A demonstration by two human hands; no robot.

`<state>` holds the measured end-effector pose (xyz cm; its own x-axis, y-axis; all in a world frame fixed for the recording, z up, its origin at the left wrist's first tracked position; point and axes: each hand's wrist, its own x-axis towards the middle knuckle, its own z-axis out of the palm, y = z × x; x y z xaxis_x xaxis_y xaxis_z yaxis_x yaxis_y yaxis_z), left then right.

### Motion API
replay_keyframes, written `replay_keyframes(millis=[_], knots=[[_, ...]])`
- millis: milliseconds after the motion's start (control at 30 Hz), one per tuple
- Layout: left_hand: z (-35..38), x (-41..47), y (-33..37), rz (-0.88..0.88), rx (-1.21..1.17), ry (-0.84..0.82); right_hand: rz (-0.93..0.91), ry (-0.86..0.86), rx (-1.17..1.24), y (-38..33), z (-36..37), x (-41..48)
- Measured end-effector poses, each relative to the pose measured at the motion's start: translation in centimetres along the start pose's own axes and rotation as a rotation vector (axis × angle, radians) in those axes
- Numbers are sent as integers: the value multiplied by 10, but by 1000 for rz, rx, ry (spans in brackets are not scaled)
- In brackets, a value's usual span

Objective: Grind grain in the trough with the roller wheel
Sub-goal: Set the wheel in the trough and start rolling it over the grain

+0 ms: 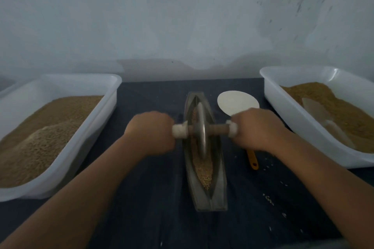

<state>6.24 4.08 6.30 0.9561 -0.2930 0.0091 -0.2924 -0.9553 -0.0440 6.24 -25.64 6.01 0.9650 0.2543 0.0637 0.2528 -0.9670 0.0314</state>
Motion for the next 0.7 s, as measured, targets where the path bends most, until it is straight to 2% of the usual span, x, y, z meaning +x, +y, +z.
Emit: replay_keyframes(millis=[67, 200, 333, 433, 500, 633, 700], knots=[[5, -24, -3, 60, -10, -28, -54, -93, 3, 3, -4, -29], [6, -18, -5, 70, -12, -55, -26, -62, -66, 0, 1, -29], [2, 35, -3, -64, 27, 75, 100, 122, -90, -4, 8, 26], [-5, 56, -2, -112, 21, 131, 97, 280, -87, -2, 7, 49], [-7, 54, -2, -83, -27, 74, 94, 249, -74, -3, 2, 51], [-6, 17, -9, 42, -61, -97, 50, 7, -31, -1, -2, 9], [-4, -2, -11, 114, -59, -146, -21, -2, -31, 2, 0, -25]])
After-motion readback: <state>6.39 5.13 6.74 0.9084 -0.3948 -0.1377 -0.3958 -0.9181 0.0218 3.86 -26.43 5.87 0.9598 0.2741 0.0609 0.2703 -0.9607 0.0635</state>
